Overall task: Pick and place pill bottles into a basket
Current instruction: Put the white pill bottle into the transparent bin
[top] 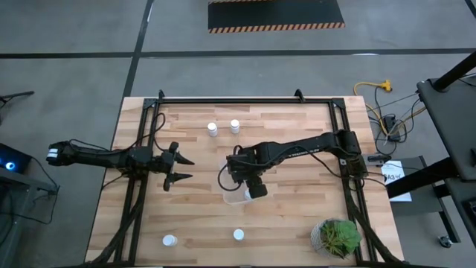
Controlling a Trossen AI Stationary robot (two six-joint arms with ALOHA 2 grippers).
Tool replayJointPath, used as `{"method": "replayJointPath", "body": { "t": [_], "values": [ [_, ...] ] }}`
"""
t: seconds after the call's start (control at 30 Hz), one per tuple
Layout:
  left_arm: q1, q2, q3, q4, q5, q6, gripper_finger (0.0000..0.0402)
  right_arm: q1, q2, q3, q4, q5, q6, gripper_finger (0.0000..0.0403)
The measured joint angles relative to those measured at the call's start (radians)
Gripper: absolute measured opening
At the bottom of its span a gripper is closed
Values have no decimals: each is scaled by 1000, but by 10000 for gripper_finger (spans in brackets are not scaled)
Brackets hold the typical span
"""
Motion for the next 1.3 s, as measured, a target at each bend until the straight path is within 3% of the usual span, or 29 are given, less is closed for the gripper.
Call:
{"method": "replayJointPath", "body": {
  "t": [1.13,1.3],
  "values": [
    [0,0,0,0,0,0,219,0,3,-84,57,-22,-44,146],
    [0,0,0,0,0,0,219,0,3,-84,56,-18,-46,194]
  ]
}}
